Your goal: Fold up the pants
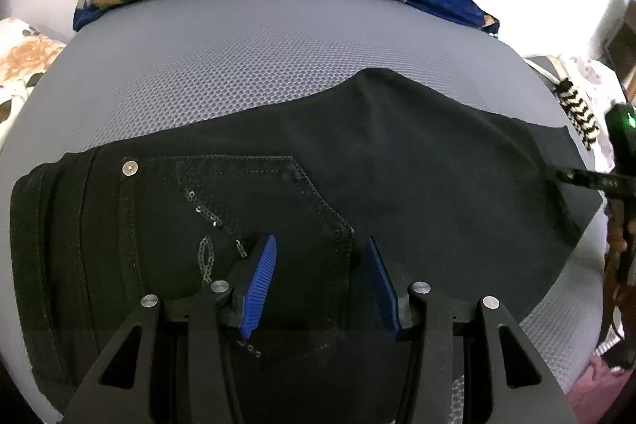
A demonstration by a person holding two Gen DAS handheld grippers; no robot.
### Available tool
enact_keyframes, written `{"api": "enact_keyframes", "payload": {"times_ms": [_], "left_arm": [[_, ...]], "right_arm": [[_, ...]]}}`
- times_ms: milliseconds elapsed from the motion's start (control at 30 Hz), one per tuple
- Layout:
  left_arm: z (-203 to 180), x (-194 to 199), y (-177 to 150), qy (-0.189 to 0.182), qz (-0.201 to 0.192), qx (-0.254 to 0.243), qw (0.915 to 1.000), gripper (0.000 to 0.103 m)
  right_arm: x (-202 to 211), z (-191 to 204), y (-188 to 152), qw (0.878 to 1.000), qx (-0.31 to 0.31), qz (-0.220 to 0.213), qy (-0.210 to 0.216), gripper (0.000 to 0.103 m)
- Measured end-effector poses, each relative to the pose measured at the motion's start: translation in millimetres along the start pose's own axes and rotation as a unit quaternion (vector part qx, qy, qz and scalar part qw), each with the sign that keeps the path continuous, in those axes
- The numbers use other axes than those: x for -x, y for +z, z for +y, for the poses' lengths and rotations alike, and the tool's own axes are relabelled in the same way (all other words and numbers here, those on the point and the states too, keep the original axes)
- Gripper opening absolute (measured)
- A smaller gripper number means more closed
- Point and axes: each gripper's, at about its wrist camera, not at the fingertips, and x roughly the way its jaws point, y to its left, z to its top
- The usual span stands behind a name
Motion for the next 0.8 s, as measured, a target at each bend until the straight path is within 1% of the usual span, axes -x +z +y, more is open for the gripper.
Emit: {"api": "enact_keyframes", "payload": {"times_ms": [67, 133, 167, 233, 333, 433, 467, 500, 567, 633, 733, 800], "left_arm": [[-4, -1, 3, -0.001, 0.006, 0.006, 1.0000, 0.049], [-9, -1, 8, -0.011, 0.009, 0.012, 0.9998, 0.049], [-14, -1, 11, -0.016, 0.007, 0.012, 0.9998, 0.049], [-27, 0, 18, -0.022, -0.001, 0.005, 0.9997, 0.049], [-51, -4, 31, -0.032, -0.010, -0.016, 0.9993, 0.052], [-74, -10, 41, -0.041, -0.013, -0.032, 0.9985, 0.052], [-81, -13, 45, -0.044, -0.012, -0.038, 0.9982, 0.052], [-87, -16, 47, -0.046, -0.010, -0.042, 0.9980, 0.052], [-98, -22, 51, -0.048, -0.006, -0.050, 0.9976, 0.052], [-107, -27, 53, -0.050, 0.000, -0.053, 0.9973, 0.052], [-117, -35, 55, -0.054, 0.011, -0.052, 0.9971, 0.052], [-122, -39, 55, -0.055, 0.019, -0.056, 0.9967, 0.052]], "right_arm": [[11, -21, -3, 1.000, -0.016, -0.004, -0.014, 0.029], [23, -41, -6, 0.999, -0.030, -0.007, -0.022, 0.030], [30, -52, -7, 0.999, -0.035, -0.009, -0.035, 0.032], [41, -67, -4, 0.998, -0.044, -0.015, -0.047, 0.034], [67, -107, -5, 0.995, -0.083, -0.032, -0.036, 0.034], [87, -138, -3, 0.992, -0.110, -0.047, -0.038, 0.034], [93, -152, -2, 0.991, -0.121, -0.046, -0.026, 0.034], [99, -166, -2, 0.990, -0.134, -0.045, -0.023, 0.034], [109, -188, -2, 0.987, -0.149, -0.048, -0.032, 0.034], [116, -207, -3, 0.986, -0.159, -0.044, -0.031, 0.034], [120, -236, -8, 0.982, -0.182, -0.038, -0.015, 0.034], [116, -253, -13, 0.980, -0.198, -0.028, 0.011, 0.034]]}}
